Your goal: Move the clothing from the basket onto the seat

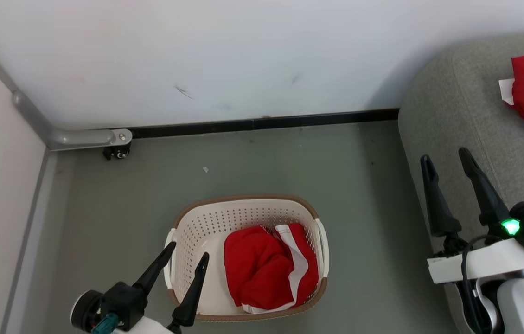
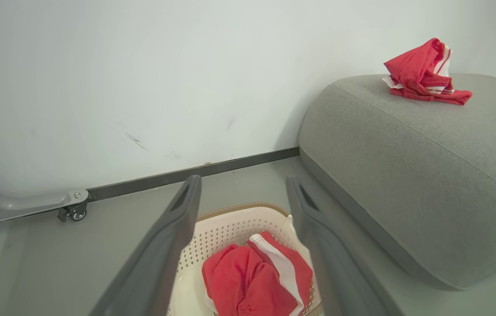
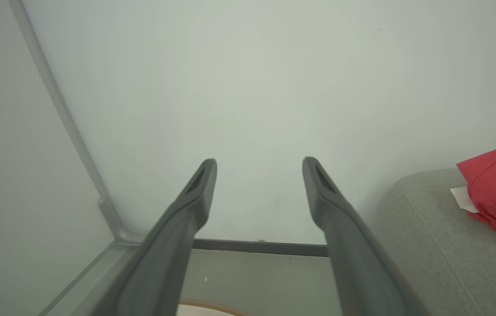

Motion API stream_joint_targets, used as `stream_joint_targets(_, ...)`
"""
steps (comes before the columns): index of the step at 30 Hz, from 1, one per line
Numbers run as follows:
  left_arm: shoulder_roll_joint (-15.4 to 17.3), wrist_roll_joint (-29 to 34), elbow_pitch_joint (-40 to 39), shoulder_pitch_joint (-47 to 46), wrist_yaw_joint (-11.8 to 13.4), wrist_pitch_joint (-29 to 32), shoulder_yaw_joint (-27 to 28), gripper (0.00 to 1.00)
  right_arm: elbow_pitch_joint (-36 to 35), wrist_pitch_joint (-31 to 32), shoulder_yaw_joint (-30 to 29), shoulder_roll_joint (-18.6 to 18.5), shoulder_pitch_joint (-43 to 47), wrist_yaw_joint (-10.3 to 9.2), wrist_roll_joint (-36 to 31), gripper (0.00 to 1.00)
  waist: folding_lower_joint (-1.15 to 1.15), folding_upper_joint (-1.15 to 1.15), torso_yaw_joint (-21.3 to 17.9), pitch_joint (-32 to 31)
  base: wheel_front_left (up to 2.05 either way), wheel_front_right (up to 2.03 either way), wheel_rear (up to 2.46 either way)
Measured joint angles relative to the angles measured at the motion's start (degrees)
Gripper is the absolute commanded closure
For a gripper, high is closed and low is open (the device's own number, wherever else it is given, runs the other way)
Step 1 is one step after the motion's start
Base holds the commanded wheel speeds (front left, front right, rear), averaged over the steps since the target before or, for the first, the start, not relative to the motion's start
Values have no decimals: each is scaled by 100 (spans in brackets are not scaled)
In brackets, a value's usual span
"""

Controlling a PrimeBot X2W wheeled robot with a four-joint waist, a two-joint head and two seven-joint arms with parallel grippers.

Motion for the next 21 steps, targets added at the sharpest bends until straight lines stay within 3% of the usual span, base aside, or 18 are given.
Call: stream_joint_targets(21,-104,157,853,-1095,-1,743,-436,0,-287,-1,160,-10,-1004,0,83,0,0,0,-241,950,0,0,0)
